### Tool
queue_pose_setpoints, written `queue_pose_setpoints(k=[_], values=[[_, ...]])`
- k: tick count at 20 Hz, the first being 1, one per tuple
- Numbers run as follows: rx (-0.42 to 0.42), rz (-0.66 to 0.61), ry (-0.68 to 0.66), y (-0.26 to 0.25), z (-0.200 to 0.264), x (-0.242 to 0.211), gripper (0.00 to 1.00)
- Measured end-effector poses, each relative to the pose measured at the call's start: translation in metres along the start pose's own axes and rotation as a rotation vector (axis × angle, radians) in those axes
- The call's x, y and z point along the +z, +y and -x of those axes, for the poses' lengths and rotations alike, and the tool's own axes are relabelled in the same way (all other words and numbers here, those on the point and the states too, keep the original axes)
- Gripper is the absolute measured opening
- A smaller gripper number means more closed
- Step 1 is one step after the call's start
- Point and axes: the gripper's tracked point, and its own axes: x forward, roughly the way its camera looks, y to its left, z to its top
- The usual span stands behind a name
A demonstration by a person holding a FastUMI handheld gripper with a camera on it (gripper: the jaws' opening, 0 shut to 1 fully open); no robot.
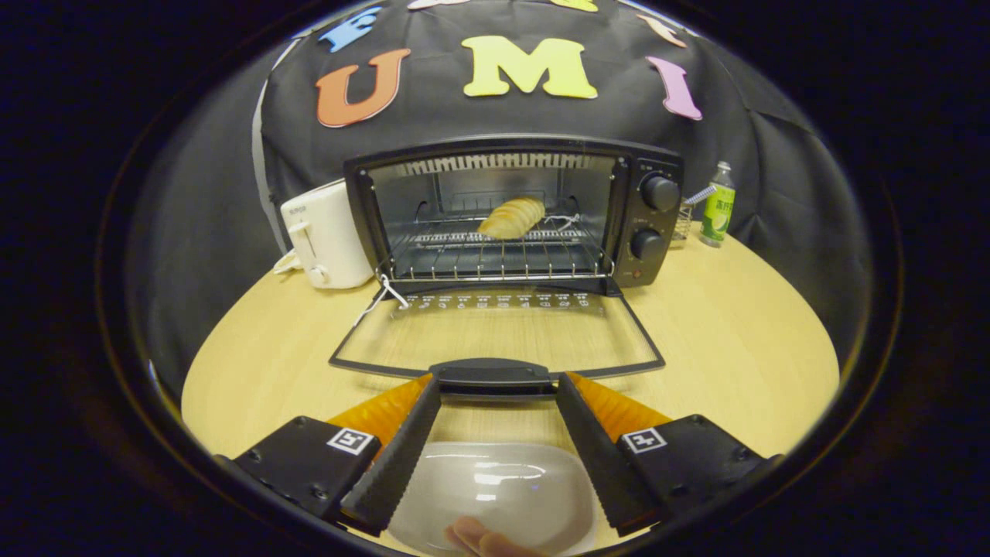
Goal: Open the toaster oven, put the food inside, and close the toaster oven door.
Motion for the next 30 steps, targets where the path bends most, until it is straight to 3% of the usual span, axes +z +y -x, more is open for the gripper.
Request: queue_pose_setpoints(k=[5,15,30], values=[[-0.025,-0.008,0.081,0.0,-0.007,-0.021,1.0],[-0.039,0.004,0.004,0.002,-0.005,-0.004,1.0],[-0.068,0.087,-0.277,0.003,0.025,0.055,1.0]])
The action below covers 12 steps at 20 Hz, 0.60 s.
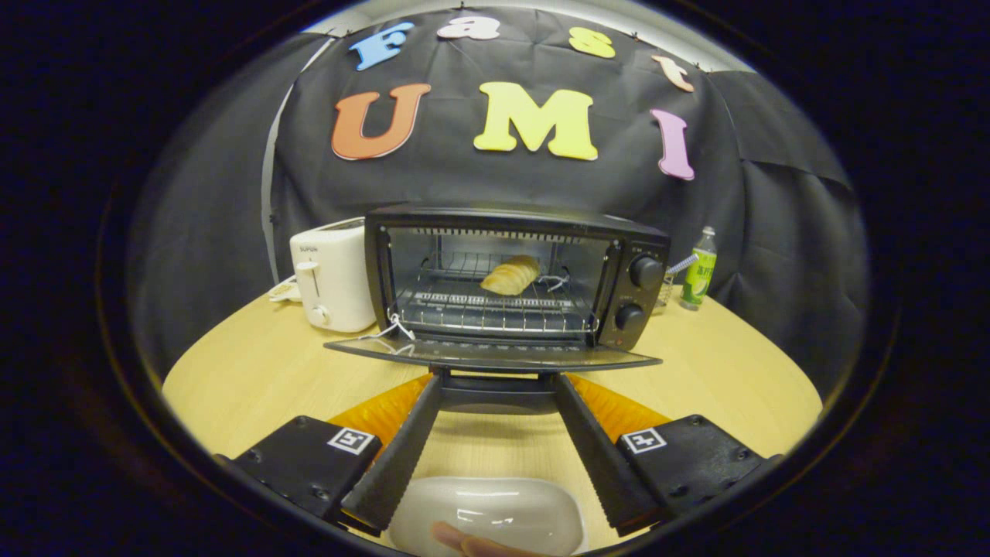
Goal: Open the toaster oven, put the food inside, and close the toaster oven door.
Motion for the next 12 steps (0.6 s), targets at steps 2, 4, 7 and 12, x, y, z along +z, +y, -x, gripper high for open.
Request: queue_pose_setpoints(k=[2,4,7,12], values=[[0.007,0.013,-0.057,0.0,-0.004,0.023,1.0],[0.001,-0.006,-0.11,-0.004,-0.012,0.049,1.0],[0.015,-0.055,-0.102,-0.004,-0.018,0.059,1.0],[0.038,-0.11,-0.103,-0.009,0.009,0.063,1.0]])
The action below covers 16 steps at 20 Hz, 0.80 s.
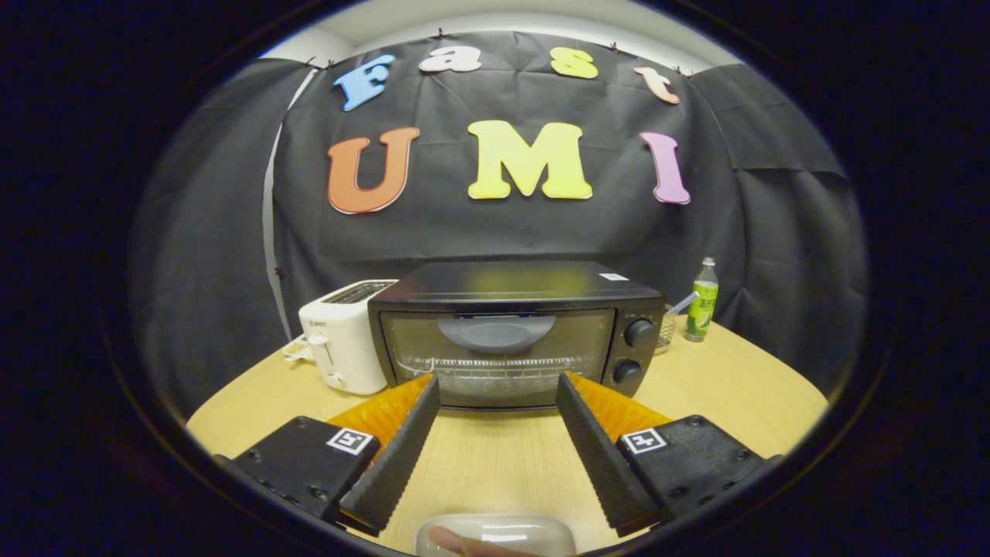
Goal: Open the toaster oven, put the food inside, and close the toaster oven door.
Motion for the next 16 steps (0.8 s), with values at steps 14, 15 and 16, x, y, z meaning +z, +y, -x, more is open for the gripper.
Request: queue_pose_setpoints(k=[14,15,16], values=[[-0.032,0.072,-0.212,-0.049,0.119,0.079,1.0],[-0.029,0.065,-0.224,-0.051,0.129,0.084,1.0],[-0.03,0.048,-0.232,-0.053,0.14,0.089,1.0]])
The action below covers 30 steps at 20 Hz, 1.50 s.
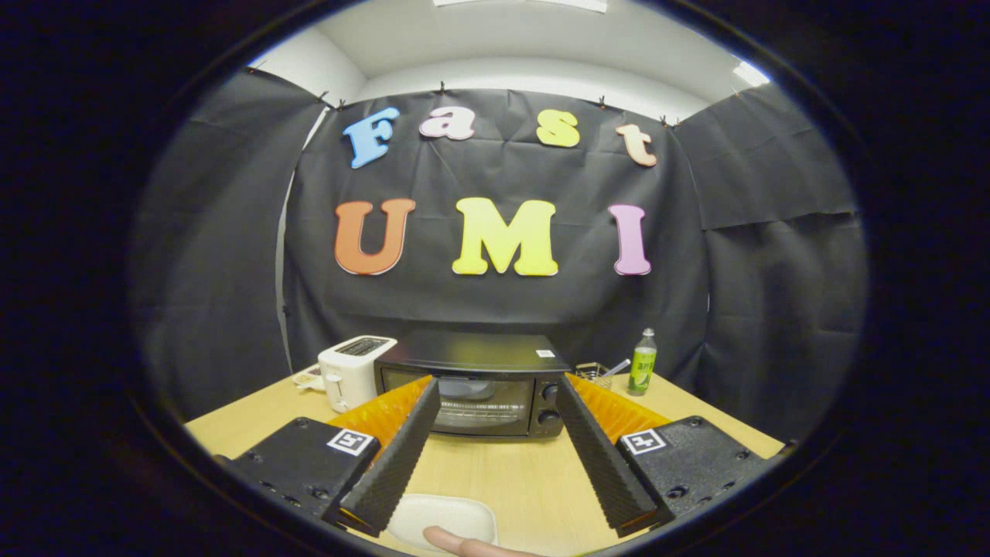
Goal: Open the toaster oven, put the food inside, and close the toaster oven door.
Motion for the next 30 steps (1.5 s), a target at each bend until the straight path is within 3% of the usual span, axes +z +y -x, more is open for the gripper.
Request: queue_pose_setpoints(k=[5,9,21,30], values=[[-0.002,-0.079,-0.048,-0.01,0.029,0.047,1.0],[-0.016,-0.074,-0.073,-0.016,0.048,0.07,1.0],[0.019,-0.105,-0.143,-0.013,0.086,0.097,0.99],[0.033,-0.037,-0.164,0.003,0.096,0.096,0.99]])
